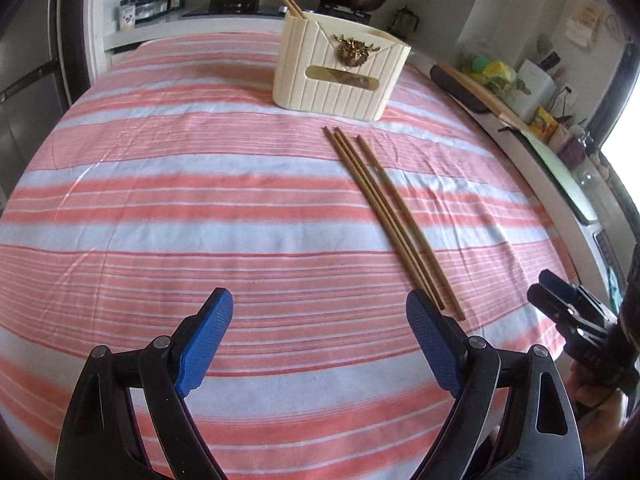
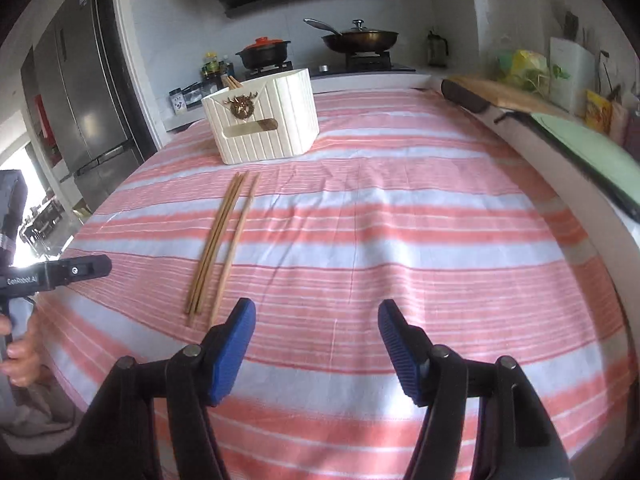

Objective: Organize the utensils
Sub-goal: 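Move both tools back over the remaining chopsticks on the cloth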

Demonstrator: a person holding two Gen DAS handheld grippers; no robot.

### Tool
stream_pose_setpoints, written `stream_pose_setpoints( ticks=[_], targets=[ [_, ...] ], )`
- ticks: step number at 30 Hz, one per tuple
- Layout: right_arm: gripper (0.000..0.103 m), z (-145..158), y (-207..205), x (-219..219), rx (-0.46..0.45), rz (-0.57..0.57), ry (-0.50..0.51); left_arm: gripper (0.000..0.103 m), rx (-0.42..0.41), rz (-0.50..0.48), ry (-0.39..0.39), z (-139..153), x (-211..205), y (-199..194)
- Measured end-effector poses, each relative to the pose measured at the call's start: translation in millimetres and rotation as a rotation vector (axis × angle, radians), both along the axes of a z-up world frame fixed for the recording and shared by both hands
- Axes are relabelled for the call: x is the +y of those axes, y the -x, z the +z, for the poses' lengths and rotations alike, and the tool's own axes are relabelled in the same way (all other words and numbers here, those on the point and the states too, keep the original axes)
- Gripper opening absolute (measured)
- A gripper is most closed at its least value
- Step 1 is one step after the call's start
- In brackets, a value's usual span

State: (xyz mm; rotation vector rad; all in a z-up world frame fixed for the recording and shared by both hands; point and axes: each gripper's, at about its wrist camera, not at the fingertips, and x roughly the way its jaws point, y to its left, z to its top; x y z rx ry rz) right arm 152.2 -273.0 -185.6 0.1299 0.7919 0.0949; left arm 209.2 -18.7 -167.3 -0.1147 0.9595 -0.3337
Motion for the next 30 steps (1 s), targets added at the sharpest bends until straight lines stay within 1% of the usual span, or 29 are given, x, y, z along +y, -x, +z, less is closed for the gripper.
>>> stream_pose_setpoints(
  ticks=[2, 6, 9, 12, 15, 17, 20, 24, 30],
  targets=[
    [0.065, 3, 4, 0, -0.016, -0.005, 0.028, 0.089, -0.002, 0.014, -0.002, 0, -2, -1],
    [0.065, 13, 2, 6, -0.050, 0.007, 0.040, 0.089, 0.015, 0.055, 0.012, -7, 0, 1],
    [0.065, 9, -1, 14, -0.043, 0.025, 0.043, 0.089, 0.024, 0.056, 0.000, -11, -5, 0],
    [0.065, 3, -2, 19, -0.033, 0.035, 0.025, 0.089, 0.016, 0.048, -0.008, -10, -13, -4],
    [0.065, 2, -3, 22, -0.032, 0.041, 0.016, 0.089, -0.003, 0.045, -0.010, -6, -21, -17],
    [0.064, 2, -3, 23, -0.032, 0.045, 0.018, 0.089, -0.013, 0.044, -0.026, -5, -29, -28],
    [0.061, 3, -3, 25, -0.032, 0.051, 0.033, 0.089, -0.032, 0.051, -0.038, -5, -38, -42],
    [0.059, 3, -1, 23, -0.031, 0.048, 0.044, 0.089, -0.014, 0.065, -0.054, -14, -48, -59],
    [0.058, 3, 0, 21, -0.024, 0.043, 0.043, 0.089, 0.000, 0.073, -0.089, -26, -57, -64]
  ],
)
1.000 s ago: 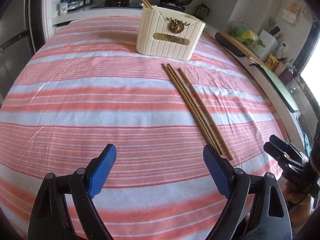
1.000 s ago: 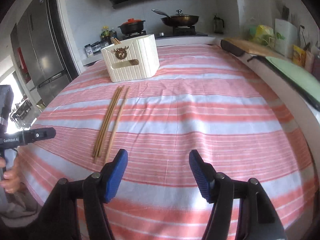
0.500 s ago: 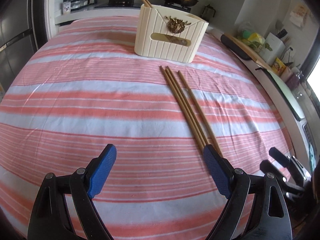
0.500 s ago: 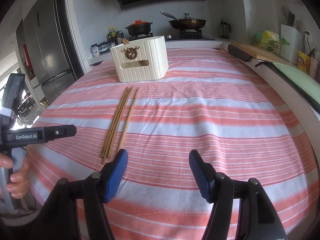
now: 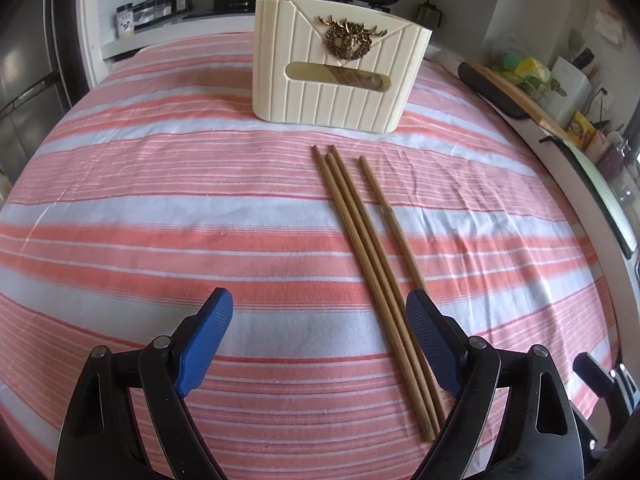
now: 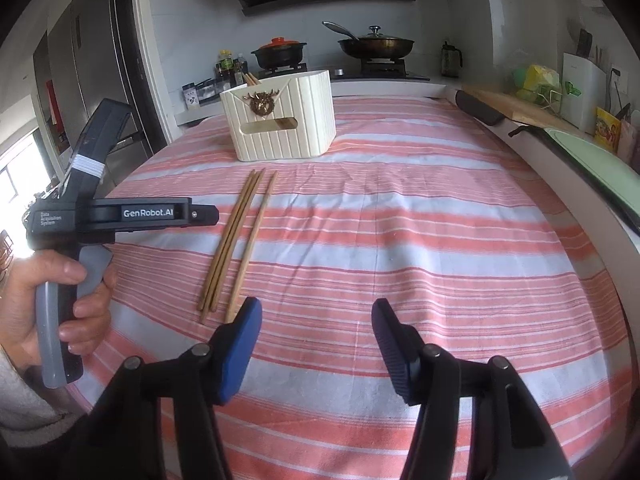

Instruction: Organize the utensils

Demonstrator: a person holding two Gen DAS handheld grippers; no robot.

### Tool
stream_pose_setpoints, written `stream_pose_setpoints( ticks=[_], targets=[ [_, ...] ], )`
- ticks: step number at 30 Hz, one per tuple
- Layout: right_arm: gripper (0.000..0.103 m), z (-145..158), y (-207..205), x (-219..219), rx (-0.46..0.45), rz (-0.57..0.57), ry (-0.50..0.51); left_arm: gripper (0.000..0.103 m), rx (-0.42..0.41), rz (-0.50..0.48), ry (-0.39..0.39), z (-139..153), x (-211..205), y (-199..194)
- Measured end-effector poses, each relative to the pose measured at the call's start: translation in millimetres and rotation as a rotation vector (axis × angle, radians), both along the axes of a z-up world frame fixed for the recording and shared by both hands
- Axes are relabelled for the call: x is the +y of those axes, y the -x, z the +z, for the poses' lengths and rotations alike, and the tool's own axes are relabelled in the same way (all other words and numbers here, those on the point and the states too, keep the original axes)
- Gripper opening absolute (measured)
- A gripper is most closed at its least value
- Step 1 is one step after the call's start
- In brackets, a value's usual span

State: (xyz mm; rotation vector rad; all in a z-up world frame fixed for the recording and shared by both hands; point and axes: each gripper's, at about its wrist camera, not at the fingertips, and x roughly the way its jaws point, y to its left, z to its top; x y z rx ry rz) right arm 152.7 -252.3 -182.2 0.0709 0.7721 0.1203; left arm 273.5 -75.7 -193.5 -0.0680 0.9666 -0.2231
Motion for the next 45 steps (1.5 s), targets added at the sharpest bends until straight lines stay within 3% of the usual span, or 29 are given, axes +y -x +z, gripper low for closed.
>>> stream_pose_setpoints(
  ticks=[8, 25, 32, 35, 40, 45],
  targets=[
    [0.058, -1, -2, 5, 0.007, 0.017, -0.001, 0.091, -0.001, 0.006, -0.073, -10, -3, 0],
    [0.058, -3, -5, 10, 0.028, 0.014, 0.025, 0.094, 0.020, 0.061, -0.083, -11, -3, -16],
    [0.058, -4, -7, 12, 0.026, 0.014, 0.031, 0.095, 0.029, 0.071, -0.125, -13, -11, -19],
    [0.058, -3, -8, 15, 0.024, 0.024, 0.039, 0.092, 0.028, 0.053, -0.121, -12, -7, -16],
    [0.058, 0, -20, 24, 0.032, 0.065, 0.076, 0.079, 0.018, 0.016, -0.113, -9, 1, -5],
    [0.041, -5, -59, 39, 0.097, 0.142, 0.023, 0.065, 0.009, -0.010, -0.115, -8, 2, 1]
  ],
)
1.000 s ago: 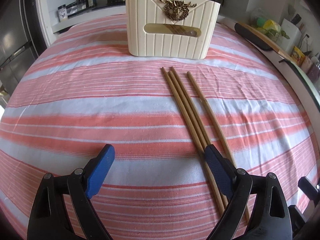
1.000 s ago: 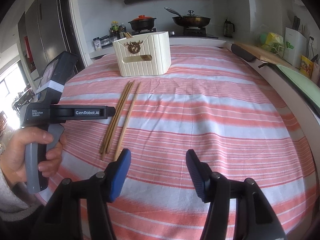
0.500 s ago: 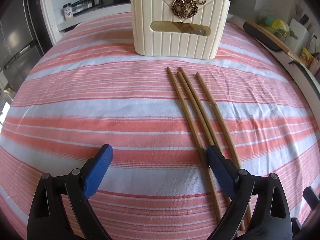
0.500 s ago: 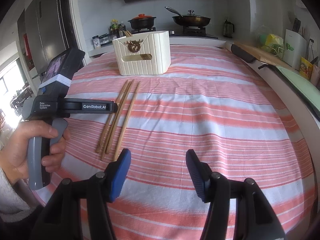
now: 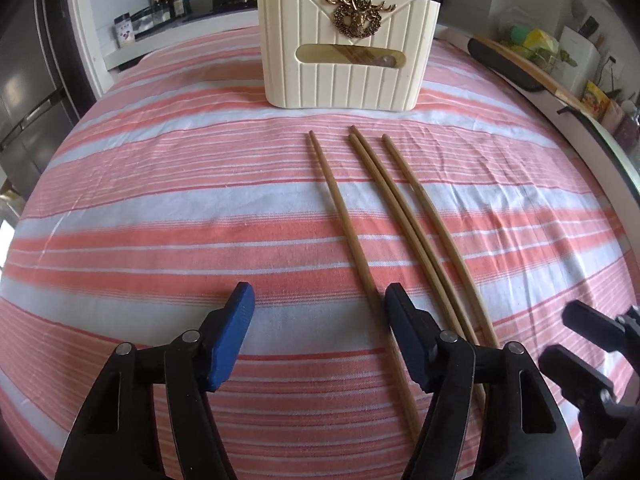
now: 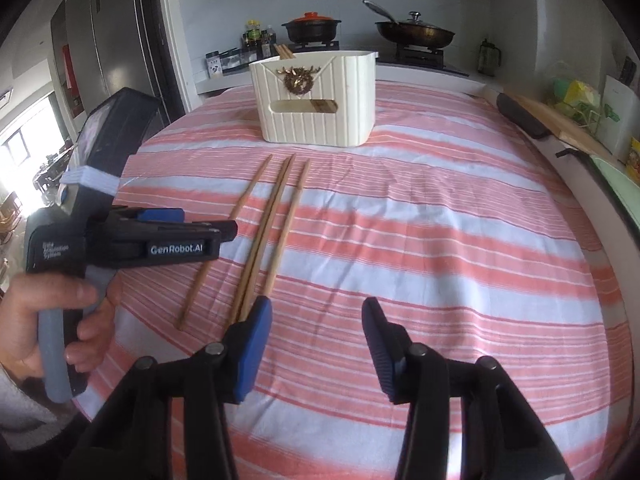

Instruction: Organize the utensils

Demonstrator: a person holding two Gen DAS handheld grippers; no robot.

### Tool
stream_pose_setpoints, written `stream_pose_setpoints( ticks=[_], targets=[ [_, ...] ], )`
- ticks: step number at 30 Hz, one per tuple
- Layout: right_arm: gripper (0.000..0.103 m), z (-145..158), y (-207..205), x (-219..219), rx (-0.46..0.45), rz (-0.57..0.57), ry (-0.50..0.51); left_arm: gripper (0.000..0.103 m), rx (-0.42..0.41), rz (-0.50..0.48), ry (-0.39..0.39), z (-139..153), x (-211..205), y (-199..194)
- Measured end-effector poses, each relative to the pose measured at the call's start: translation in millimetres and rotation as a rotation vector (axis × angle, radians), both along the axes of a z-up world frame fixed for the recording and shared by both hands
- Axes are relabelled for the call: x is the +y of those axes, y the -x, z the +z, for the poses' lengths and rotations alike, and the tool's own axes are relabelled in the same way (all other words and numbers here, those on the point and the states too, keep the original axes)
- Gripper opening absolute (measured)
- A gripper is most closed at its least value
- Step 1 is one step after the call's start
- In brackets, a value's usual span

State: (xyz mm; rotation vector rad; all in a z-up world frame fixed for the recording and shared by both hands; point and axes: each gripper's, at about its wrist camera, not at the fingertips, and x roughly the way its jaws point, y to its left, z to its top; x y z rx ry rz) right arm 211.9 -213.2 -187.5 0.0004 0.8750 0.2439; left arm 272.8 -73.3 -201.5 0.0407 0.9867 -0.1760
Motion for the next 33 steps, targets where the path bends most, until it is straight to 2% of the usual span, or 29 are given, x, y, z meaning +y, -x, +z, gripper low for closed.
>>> stream_pose_setpoints(
  ticks=[4, 5, 7, 9, 11, 13, 15, 19, 23, 25, 27, 28, 29, 30, 31, 32, 33],
  targets=[
    [0.026, -10, -31, 14, 0.069, 0.033, -0.041, 0.050, -0.004, -0.026, -0.004, 2, 0, 6],
    [0.026, -12, -37, 18, 0.083, 0.042, -0.046, 0.046, -0.004, -0.031, -0.005, 2, 0, 8],
    [0.023, -16, -44, 26, 0.107, 0.059, -0.036, 0.038, -0.008, -0.049, -0.009, 2, -1, 10],
    [0.018, -21, -48, 35, 0.136, 0.075, -0.009, 0.024, -0.014, -0.072, -0.015, 3, -3, 12],
    [0.018, -19, -47, 39, 0.121, 0.056, 0.040, 0.013, -0.017, -0.104, -0.025, 4, -7, 14],
    [0.007, -20, -46, 38, 0.129, 0.028, 0.064, 0.011, -0.025, -0.139, -0.041, 5, -8, 17],
    [0.007, -20, -43, 33, 0.129, 0.005, 0.043, 0.010, -0.025, -0.173, -0.049, 5, -7, 21],
    [0.006, -19, -32, 24, 0.129, -0.043, 0.083, 0.009, -0.009, -0.228, -0.064, 5, 8, 32],
    [0.006, -17, -17, 10, 0.133, -0.085, 0.120, 0.009, 0.007, -0.240, -0.093, 4, 33, 45],
    [0.006, -17, -10, 5, 0.140, -0.093, 0.140, 0.010, 0.013, -0.230, -0.102, 4, 47, 50],
    [0.007, -16, -4, 2, 0.145, -0.087, 0.144, 0.016, 0.016, -0.215, -0.098, 4, 59, 53],
    [0.007, -16, -1, 1, 0.144, -0.085, 0.141, 0.021, 0.018, -0.208, -0.093, 5, 64, 54],
    [0.007, -16, 1, 2, 0.143, -0.084, 0.141, 0.036, 0.016, -0.194, -0.091, 5, 69, 55],
    [0.013, -17, 2, 2, 0.137, -0.082, 0.141, 0.054, 0.013, -0.181, -0.092, 5, 73, 56],
    [0.027, -17, 4, 2, 0.130, -0.079, 0.144, 0.063, 0.010, -0.163, -0.093, 4, 77, 56],
    [0.035, -17, 4, 3, 0.123, -0.080, 0.153, 0.071, 0.009, -0.146, -0.093, 2, 80, 56],
    [0.045, -18, 7, 4, 0.113, -0.085, 0.170, 0.073, 0.010, -0.136, -0.087, 1, 82, 56]
  ],
)
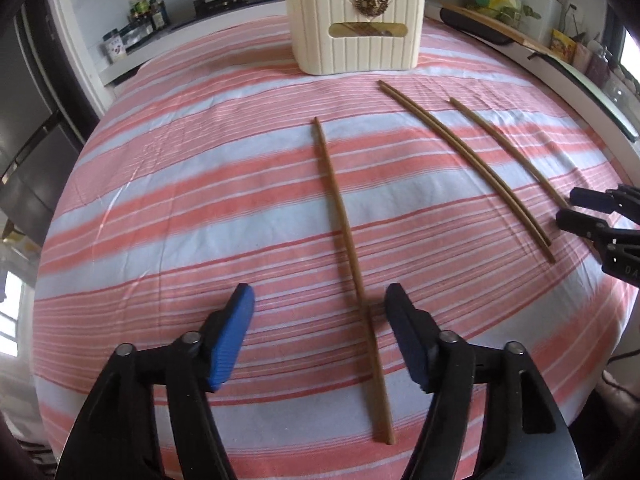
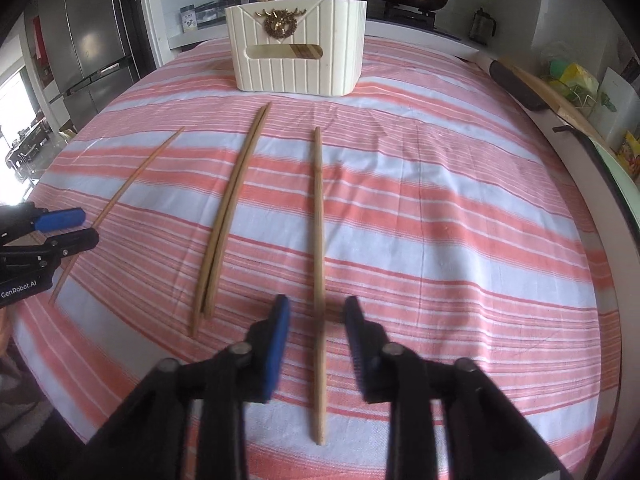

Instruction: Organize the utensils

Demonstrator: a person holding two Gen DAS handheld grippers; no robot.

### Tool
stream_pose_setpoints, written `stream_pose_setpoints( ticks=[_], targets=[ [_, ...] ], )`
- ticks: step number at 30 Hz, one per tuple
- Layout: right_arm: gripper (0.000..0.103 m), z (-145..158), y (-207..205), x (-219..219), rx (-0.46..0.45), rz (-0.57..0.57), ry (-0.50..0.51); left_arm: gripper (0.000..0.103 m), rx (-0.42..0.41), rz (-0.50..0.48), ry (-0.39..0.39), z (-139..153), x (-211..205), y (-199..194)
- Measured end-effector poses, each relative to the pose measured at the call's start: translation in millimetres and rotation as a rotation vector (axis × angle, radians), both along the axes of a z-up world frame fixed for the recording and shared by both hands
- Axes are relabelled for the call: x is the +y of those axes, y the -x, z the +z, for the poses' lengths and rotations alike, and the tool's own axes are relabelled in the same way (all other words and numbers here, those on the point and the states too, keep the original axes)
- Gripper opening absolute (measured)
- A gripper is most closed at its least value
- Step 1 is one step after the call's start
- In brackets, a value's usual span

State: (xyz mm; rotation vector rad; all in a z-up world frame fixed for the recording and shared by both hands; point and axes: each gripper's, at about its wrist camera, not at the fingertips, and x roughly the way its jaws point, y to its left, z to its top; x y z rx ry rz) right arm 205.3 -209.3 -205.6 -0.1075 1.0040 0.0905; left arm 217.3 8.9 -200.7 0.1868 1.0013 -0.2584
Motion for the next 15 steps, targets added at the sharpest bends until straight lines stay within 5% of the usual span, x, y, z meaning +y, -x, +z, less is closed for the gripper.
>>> stream_pose_setpoints(
  ticks=[6, 15],
  targets=[
    [0.046, -4, 4, -4, -0.037, 0.004, -0.025, 0.100, -0.006, 0.064, -0.006, -7, 9, -6],
    [0.049, -5, 4, -4, -0.054, 0.015, -0.027, 0.103, 0.004, 0.083, 0.030, -11, 14, -8]
  ],
)
